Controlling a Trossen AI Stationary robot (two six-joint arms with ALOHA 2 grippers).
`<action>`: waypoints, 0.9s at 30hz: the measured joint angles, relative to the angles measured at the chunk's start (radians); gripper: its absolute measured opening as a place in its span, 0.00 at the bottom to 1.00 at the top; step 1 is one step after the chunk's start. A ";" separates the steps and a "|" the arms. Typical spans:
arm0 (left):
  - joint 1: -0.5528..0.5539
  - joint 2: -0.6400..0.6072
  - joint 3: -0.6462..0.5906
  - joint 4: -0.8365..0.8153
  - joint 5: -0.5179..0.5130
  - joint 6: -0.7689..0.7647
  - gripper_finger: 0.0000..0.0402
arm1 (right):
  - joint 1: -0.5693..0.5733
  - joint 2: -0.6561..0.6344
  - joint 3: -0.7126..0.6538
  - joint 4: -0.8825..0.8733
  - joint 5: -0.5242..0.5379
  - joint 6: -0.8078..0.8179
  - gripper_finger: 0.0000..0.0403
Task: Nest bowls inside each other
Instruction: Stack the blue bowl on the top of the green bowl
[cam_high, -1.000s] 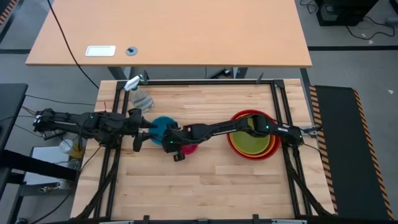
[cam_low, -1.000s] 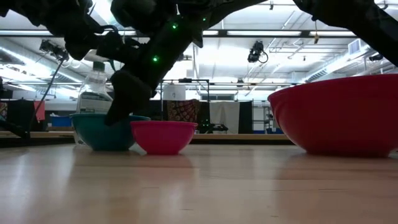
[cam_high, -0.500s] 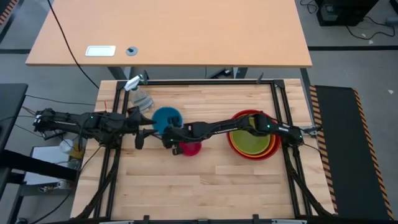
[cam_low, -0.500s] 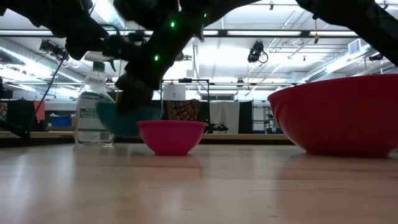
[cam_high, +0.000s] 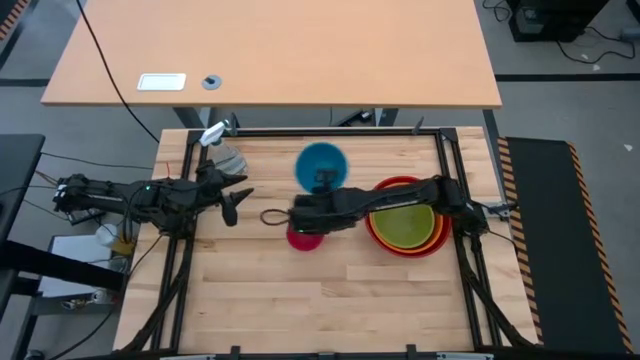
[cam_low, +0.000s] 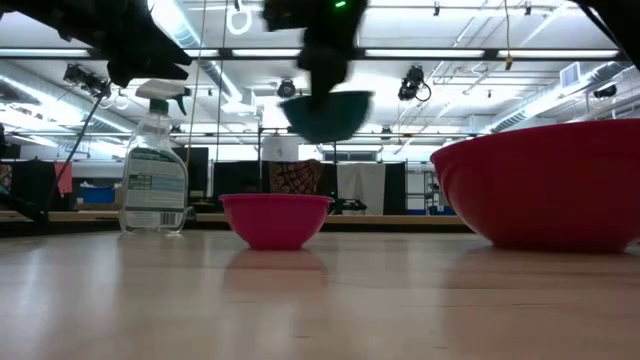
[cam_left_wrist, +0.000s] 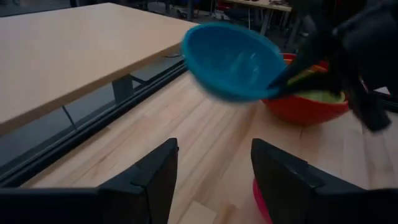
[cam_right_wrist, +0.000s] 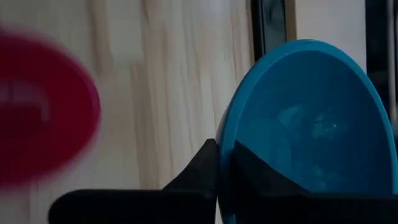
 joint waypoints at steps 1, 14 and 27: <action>0.000 0.005 0.000 0.002 0.003 0.001 0.52 | 0.006 -0.012 0.000 -0.078 0.002 0.066 0.07; 0.001 0.244 -0.028 0.334 0.170 0.191 0.52 | 0.101 -0.312 -0.278 -0.318 -0.271 0.574 0.07; 0.014 0.363 -0.027 0.434 0.172 0.222 0.52 | 0.163 -0.541 -0.879 0.031 -0.495 0.789 0.07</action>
